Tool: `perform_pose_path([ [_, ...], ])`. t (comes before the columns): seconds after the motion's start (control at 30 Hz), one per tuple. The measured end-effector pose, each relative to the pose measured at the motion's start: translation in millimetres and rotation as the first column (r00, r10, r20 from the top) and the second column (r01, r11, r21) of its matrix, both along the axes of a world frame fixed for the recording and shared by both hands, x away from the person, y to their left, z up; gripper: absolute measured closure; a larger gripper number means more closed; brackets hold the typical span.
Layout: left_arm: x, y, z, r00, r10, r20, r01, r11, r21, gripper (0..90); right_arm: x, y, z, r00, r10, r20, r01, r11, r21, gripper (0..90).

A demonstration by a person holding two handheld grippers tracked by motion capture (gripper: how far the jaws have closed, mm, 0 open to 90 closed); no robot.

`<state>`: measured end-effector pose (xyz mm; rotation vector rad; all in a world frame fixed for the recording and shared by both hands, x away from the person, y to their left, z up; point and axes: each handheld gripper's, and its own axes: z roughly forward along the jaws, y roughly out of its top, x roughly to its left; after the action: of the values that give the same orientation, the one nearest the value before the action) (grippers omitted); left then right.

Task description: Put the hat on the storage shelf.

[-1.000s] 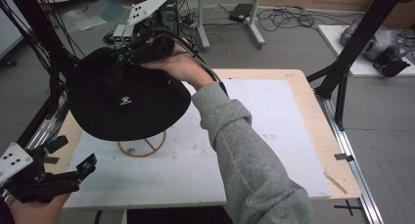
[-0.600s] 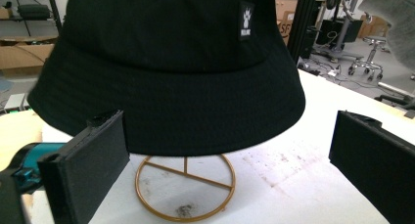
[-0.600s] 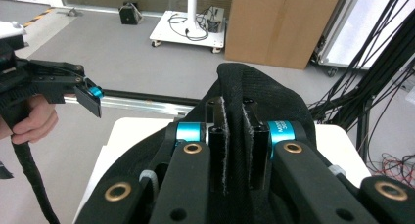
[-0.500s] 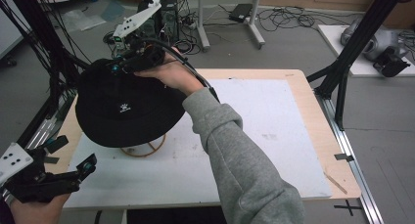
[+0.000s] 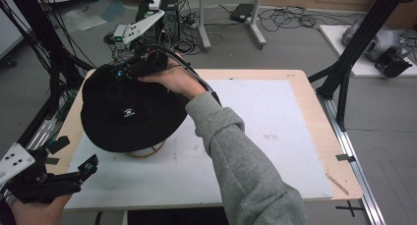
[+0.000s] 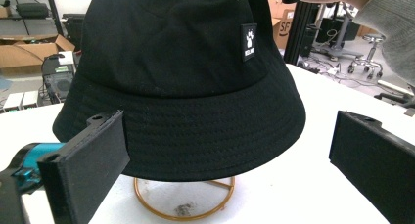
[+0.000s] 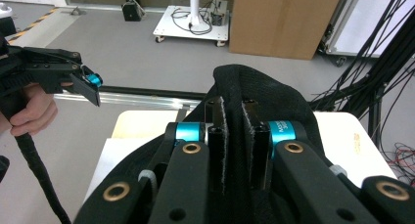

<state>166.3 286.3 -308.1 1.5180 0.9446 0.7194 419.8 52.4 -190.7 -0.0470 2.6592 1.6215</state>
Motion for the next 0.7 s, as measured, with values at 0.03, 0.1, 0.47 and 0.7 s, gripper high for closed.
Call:
perform_pose_path([
  [0.03, 0.0, -0.1, 0.0, 1.0000, 0.000, 0.000, 0.000, 1.0000, 0.000, 1.7, 0.0, -0.1, 0.0, 1.0000, -0.001, 0.000, 0.001, 1.000, 0.001, 83.4],
  [0.1, 0.0, 0.0, 0.0, 1.0000, 0.002, 0.001, -0.002, 1.0000, -0.002, 1.7, -0.3, -0.2, 0.3, 1.0000, 0.000, 0.000, 0.000, 1.000, 0.004, 80.6],
  [0.47, -0.6, 0.4, 0.8, 1.0000, 0.000, 0.004, 0.000, 1.0000, -0.001, 1.7, 2.4, -6.9, 1.6, 0.9961, -0.080, -0.038, 0.081, 0.996, 0.043, 30.2],
  [0.7, 0.2, -1.3, 1.1, 1.0000, -0.003, 0.004, 0.003, 1.0000, 0.002, 1.7, -2.5, -21.8, 7.0, 0.9905, -0.135, -0.024, 0.136, 0.989, 0.057, 11.1],
])
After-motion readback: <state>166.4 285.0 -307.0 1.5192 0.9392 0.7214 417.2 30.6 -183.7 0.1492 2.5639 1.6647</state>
